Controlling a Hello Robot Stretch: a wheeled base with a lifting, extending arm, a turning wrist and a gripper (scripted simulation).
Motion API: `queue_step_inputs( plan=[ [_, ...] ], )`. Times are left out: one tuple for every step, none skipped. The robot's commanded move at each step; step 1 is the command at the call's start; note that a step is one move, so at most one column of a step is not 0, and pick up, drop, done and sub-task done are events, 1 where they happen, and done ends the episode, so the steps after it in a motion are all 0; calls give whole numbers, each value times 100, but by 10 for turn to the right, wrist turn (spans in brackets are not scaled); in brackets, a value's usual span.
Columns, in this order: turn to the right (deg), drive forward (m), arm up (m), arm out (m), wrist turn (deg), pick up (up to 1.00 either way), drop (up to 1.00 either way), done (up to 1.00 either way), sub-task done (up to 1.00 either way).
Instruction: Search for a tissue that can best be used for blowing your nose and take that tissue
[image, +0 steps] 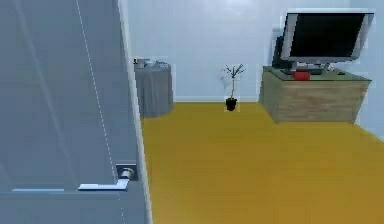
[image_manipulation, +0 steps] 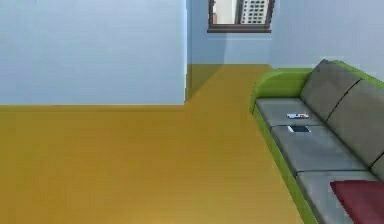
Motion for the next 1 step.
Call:
queue_step_inputs(
  plan=[
    [420, 0, 0, 0, 0, 0, 0, 0, 0]
  ],
)
